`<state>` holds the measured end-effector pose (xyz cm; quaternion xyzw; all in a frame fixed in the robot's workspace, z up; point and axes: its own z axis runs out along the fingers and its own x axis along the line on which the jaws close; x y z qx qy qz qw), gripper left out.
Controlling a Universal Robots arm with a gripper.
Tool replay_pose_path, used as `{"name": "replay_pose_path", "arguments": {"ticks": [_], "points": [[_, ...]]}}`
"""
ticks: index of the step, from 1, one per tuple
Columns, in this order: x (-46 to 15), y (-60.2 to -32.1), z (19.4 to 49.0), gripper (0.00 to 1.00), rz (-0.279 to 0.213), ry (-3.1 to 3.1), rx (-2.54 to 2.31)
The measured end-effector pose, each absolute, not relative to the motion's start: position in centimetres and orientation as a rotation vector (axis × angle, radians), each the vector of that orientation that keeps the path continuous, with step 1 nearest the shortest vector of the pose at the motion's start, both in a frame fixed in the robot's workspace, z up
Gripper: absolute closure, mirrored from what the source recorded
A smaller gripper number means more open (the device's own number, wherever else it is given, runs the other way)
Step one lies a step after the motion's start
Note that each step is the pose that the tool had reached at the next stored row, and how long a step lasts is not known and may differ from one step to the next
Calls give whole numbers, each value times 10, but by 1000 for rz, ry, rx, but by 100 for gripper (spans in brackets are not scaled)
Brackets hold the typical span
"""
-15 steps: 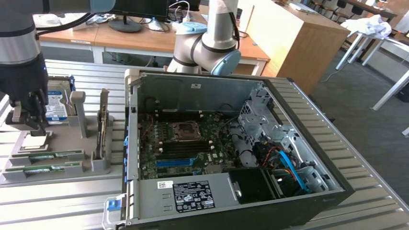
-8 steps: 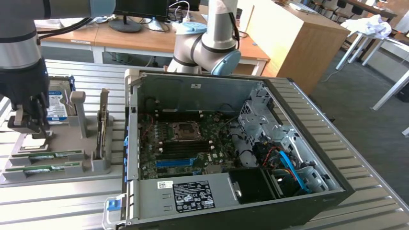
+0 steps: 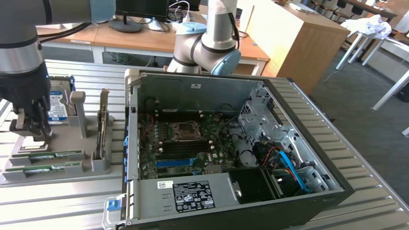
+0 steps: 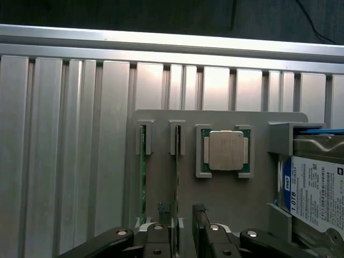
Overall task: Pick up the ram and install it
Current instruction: 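Pick up the ram and move it above insertion slot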
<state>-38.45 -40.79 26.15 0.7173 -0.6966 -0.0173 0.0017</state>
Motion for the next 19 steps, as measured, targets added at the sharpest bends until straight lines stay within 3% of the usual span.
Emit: {"name": "replay_pose_path", "arguments": {"ticks": [19], "points": [[-384,-412,254,70,-53,-2186,2252]]}}
